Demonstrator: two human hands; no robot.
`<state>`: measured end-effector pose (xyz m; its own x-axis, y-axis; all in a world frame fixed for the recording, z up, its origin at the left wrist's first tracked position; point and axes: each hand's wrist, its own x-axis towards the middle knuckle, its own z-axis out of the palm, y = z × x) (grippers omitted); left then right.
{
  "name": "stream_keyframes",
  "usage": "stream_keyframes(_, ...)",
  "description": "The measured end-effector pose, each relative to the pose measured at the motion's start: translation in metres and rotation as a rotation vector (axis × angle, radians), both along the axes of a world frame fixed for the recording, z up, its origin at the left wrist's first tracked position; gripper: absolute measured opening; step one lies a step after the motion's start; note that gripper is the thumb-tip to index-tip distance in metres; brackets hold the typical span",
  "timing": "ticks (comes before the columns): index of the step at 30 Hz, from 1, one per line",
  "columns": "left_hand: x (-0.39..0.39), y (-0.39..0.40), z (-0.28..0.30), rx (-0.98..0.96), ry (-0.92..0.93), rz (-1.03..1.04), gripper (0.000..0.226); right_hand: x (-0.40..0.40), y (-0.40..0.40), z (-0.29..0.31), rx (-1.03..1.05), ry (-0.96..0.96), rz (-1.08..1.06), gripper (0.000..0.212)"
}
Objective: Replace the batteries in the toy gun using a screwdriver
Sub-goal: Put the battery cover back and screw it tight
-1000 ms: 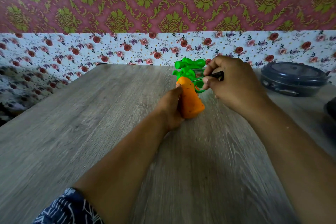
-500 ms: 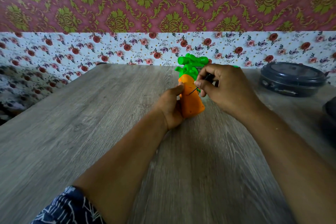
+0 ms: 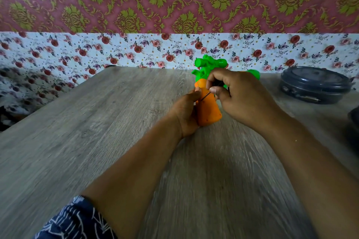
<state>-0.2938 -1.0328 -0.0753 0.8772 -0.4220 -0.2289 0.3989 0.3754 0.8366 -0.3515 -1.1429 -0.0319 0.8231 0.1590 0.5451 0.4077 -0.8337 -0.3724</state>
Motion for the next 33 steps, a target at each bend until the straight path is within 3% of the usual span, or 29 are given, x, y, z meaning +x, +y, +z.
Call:
stream_keyframes(18,-0.004,-0.002,0.002,-0.008,0.025,0.018,0.044,-0.009,0.005,0.005,-0.230,0.100,-0.066,0.014)
stream_keyframes(30,-0.007,-0.002,0.002,0.006,-0.005,0.020,0.042,-0.008,0.008,0.006,-0.295,0.028,-0.173,0.007)
stream_keyframes(33,-0.010,-0.003,0.004,0.002,-0.004,0.024,0.041,-0.010,0.011,0.007,-0.347,-0.010,-0.214,0.013)
